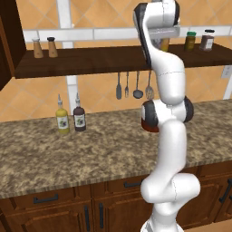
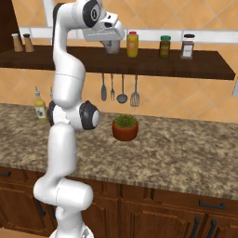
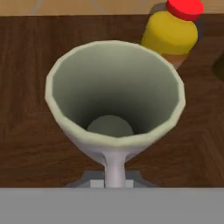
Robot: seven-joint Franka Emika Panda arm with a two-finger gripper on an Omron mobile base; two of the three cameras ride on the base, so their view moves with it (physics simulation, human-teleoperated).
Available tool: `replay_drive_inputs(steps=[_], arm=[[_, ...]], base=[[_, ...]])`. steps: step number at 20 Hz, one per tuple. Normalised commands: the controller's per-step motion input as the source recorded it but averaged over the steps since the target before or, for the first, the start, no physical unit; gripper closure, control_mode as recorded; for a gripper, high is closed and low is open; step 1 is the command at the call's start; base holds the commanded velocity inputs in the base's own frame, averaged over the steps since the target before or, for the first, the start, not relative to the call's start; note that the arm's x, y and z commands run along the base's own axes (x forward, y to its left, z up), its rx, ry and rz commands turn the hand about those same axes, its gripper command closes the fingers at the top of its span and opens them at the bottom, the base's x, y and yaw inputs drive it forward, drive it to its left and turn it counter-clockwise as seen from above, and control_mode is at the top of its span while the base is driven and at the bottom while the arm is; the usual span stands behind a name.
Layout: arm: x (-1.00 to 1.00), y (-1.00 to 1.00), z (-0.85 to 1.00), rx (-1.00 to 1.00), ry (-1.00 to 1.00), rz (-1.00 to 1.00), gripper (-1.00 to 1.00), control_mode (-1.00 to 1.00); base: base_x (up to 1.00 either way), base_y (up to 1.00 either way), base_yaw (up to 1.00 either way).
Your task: Gather all objects into one cabinet and sort the glasses and bowls to opposite sides.
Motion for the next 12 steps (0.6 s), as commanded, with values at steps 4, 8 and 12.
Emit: replay_drive_inputs(steps=[4, 8, 12], arm=[[-1.0, 0.01, -0.63, 0.0, 0.01, -0.08, 1.0, -1.0], [-1.0, 0.03, -1.0, 0.0, -0.01, -0.11, 1.0, -1.0], [-1.0, 0.12, -0.91, 0.0, -0.07, -0.08, 1.0, -1.0]], base=[[0.0, 0.0, 0.0], [0.0, 0.0, 0.0], [0.0, 0.0, 0.0]])
